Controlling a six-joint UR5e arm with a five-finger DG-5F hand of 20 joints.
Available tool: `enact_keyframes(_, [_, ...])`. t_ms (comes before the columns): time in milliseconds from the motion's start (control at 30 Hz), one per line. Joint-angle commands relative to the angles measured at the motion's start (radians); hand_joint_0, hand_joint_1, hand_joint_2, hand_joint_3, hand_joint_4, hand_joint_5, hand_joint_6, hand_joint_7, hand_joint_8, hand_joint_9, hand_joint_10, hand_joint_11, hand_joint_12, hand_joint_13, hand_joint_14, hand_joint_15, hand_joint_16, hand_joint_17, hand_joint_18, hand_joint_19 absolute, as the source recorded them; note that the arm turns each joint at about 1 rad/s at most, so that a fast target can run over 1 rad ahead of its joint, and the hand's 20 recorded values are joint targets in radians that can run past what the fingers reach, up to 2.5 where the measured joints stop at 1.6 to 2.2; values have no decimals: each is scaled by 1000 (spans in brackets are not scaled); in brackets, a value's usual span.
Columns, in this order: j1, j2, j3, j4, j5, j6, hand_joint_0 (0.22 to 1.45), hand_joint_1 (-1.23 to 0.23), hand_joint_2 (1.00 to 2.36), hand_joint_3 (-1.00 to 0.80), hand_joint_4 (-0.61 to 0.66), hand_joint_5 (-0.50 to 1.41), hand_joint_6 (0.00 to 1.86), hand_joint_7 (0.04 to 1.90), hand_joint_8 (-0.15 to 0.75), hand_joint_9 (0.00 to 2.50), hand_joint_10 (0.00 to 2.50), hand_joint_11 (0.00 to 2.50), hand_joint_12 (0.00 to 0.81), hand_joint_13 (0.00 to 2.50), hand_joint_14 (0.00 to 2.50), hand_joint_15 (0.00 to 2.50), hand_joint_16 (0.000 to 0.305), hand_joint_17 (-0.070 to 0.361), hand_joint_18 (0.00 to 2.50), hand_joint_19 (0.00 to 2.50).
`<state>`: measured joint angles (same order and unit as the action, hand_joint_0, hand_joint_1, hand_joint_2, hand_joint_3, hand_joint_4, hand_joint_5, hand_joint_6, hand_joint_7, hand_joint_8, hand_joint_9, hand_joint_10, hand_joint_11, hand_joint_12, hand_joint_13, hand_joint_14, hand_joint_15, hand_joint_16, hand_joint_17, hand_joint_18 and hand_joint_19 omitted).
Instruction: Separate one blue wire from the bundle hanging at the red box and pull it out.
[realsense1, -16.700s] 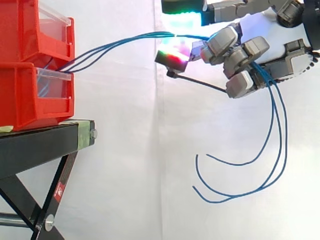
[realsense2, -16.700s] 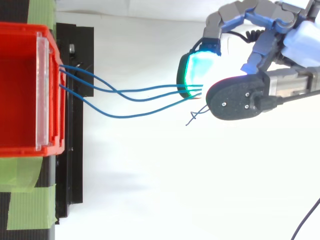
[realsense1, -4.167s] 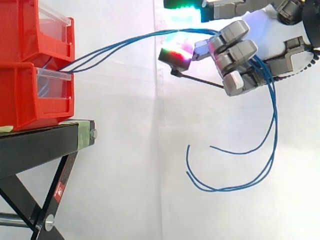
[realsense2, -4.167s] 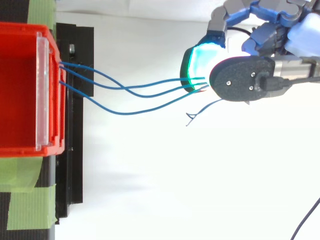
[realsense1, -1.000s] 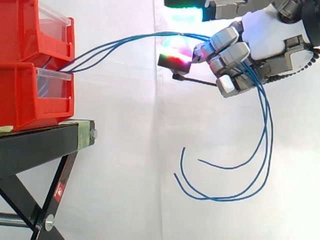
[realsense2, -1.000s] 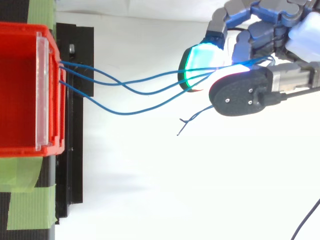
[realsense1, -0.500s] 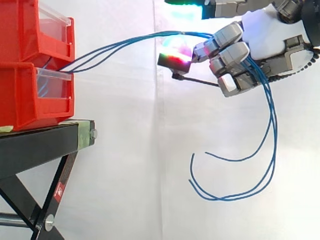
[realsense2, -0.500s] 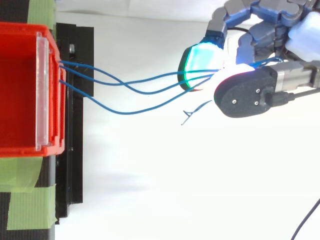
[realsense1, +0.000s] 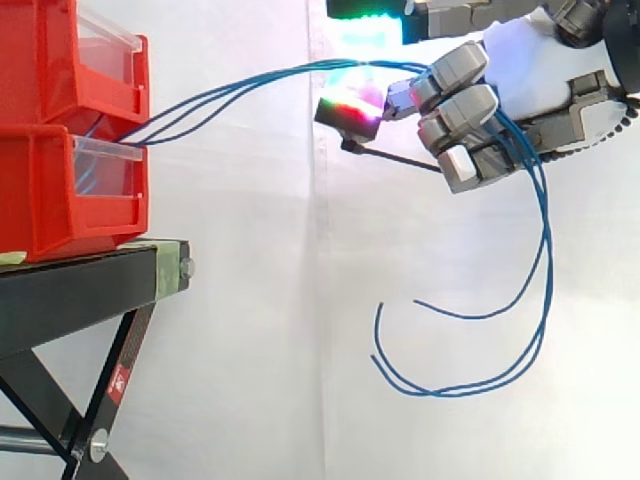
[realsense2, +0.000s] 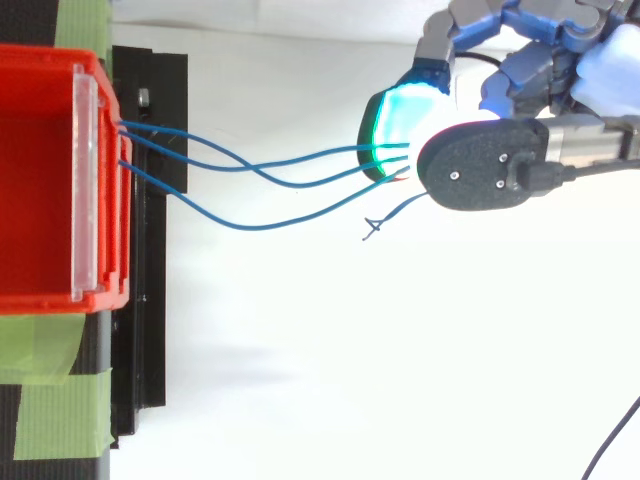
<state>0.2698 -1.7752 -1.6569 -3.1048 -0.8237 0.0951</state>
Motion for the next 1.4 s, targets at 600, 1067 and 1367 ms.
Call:
enact_keyframes(600, [0, 0, 0, 0, 0, 0, 686, -976, 1015, -310, 200, -232, 947, 892, 308, 895, 972, 1503, 432, 987, 728, 1644, 54, 121, 1049, 883])
enact_keyframes(1067, [0, -1, 2, 0, 0, 0, 683, -1021, 1014, -318, 243, -258, 911, 923, 313, 730, 878, 1521, 442, 857, 516, 1638, 56, 127, 940, 803])
enact_keyframes(1367, [-1, -1, 2, 0, 0, 0, 658, -970, 1012, -355, 280, -259, 896, 875, 344, 650, 1040, 1413, 450, 912, 508, 1615, 55, 123, 960, 846])
